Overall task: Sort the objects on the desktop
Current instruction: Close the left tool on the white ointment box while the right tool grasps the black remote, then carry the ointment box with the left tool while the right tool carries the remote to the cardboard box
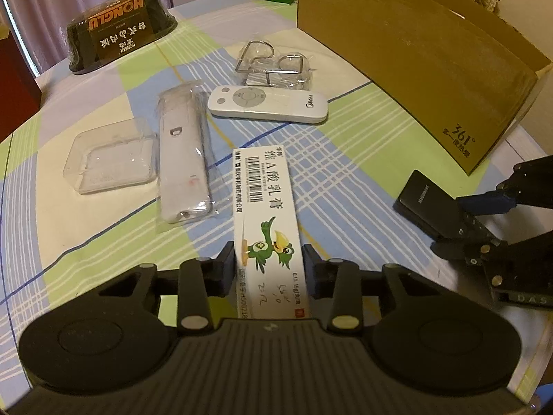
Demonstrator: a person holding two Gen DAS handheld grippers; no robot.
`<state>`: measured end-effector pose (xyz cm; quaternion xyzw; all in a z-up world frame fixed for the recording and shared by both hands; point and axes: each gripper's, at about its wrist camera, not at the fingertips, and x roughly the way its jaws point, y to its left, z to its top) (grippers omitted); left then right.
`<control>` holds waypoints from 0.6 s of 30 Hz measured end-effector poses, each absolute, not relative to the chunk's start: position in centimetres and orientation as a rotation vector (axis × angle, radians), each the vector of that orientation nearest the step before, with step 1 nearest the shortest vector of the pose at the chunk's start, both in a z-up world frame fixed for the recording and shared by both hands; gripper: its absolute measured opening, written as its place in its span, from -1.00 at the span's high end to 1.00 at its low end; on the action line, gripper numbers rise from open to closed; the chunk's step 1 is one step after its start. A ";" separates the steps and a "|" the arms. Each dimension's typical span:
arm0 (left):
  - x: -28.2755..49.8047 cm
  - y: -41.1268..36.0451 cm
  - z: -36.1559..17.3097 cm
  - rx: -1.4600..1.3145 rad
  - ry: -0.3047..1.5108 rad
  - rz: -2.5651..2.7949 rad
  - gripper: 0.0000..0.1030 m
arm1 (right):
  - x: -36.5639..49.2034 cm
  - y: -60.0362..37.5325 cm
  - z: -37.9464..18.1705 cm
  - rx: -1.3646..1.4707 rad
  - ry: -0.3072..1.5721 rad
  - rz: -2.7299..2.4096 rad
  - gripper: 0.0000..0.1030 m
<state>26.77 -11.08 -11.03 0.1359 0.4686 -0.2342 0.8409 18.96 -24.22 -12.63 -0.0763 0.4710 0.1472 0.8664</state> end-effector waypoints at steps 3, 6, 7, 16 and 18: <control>26.7 -10.8 -10.6 0.287 0.976 -0.500 0.34 | 18.7 -24.0 -12.3 -0.158 0.972 0.316 0.27; 26.7 -10.5 -9.9 0.278 0.959 -0.502 0.35 | 18.7 -23.7 -11.6 -0.159 0.953 0.327 0.27; 26.7 -10.4 -9.7 0.275 0.954 -0.502 0.35 | 18.7 -23.6 -11.2 -0.160 0.945 0.330 0.27; 27.3 -10.4 -6.7 0.253 0.885 -0.508 0.35 | 19.4 -23.4 -7.2 -0.120 0.856 0.327 0.27; 27.6 -10.5 -6.0 0.251 0.869 -0.513 0.35 | 19.7 -23.5 -6.0 -0.093 0.837 0.323 0.27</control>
